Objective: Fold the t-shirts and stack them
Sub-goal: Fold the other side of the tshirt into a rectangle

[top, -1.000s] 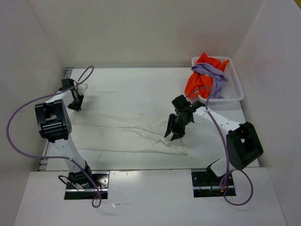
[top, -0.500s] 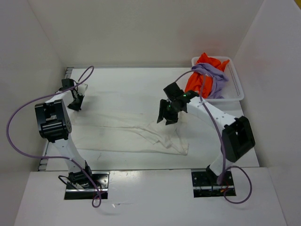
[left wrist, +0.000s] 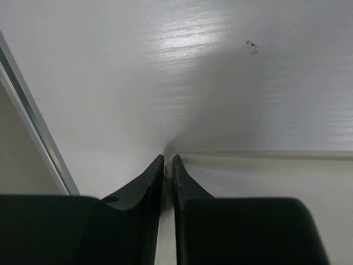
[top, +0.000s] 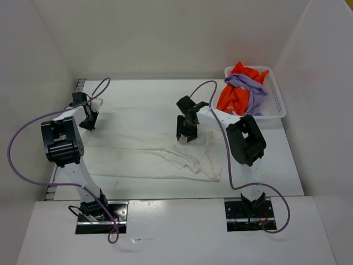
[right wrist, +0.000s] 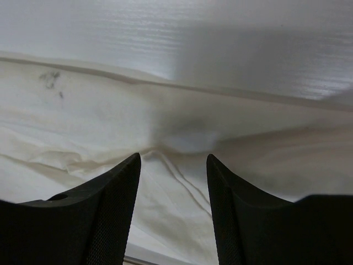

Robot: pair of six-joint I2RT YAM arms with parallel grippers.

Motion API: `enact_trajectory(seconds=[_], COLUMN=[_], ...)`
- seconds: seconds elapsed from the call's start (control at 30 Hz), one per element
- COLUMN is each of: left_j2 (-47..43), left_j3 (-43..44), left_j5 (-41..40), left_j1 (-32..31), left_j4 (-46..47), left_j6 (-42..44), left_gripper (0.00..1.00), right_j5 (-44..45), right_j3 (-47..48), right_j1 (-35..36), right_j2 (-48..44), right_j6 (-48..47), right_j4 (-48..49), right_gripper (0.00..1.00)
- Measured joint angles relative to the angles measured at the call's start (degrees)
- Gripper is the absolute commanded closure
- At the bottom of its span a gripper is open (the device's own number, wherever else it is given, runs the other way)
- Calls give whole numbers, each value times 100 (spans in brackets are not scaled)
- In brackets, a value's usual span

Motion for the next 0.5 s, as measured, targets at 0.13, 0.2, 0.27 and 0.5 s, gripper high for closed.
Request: enact_trajectory(seconds=[0.13,0.2,0.27,0.5], left_j2=[0,0,0,0], left_j3=[0,0,0,0], left_j5=[-2,-2,-4,-4], left_j1=[0,0,0,0], left_j4=[0,0,0,-2], left_j6=[0,0,0,0], left_gripper=[82,82,82,82], right_j5=[42,42,37,-15], right_j3=[337,444,448,424], right_j1=[17,48,98,254], right_j2=[212,304,334,337], right_j6=[-39,-44,-44,-42], right_j4=[39,76,79,74], right_gripper=[43,44,44,52])
